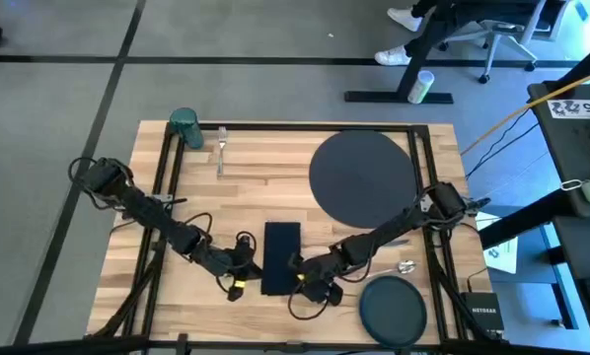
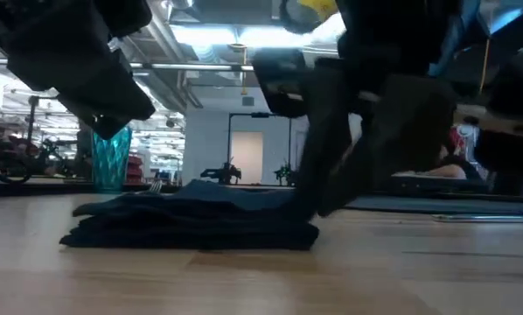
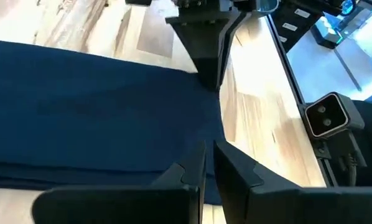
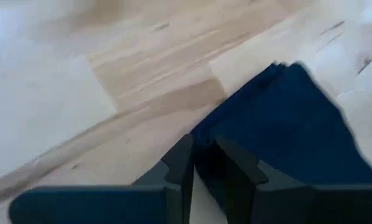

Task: Set table place
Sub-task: Fold the black table napkin

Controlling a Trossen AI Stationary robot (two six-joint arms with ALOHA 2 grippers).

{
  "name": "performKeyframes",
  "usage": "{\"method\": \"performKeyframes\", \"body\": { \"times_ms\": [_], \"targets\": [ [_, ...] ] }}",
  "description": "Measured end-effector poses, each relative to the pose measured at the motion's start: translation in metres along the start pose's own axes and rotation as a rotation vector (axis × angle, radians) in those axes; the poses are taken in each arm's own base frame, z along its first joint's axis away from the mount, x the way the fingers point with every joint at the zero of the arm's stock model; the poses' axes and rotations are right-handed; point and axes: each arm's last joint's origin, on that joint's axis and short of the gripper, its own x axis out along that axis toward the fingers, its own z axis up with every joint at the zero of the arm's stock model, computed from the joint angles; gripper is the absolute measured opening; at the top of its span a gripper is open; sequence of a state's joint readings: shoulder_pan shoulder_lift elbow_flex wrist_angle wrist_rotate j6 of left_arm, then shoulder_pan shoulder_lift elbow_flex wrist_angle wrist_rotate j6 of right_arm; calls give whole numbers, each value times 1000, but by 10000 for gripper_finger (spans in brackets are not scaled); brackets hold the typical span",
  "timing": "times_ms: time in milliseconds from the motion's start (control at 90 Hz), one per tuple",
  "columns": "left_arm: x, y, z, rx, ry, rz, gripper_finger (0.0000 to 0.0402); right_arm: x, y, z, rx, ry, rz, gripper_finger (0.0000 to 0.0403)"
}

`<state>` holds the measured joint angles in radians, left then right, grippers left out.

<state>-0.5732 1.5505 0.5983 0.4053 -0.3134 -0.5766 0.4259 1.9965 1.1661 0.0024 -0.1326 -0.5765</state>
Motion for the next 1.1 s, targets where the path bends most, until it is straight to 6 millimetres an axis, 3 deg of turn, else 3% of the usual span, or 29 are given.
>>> {"method": "performKeyframes", "body": {
  "times_ms": [411,556,744,1100],
  "targets": [
    [1,-5,7,23,-22,-14,14,-5,-9,17,-6,-35,21,92],
    [3,-3,10,19,-20,-17,14,-7,-12,17,-51,33,-5,82],
    [11,2,6,14,19,-19,14,-10,-27,3,-94,109,-50,8],
    [31,-2,11,37,35,-22,14,-30,-89,-46,-32,194,-177,0]
  ]
}}
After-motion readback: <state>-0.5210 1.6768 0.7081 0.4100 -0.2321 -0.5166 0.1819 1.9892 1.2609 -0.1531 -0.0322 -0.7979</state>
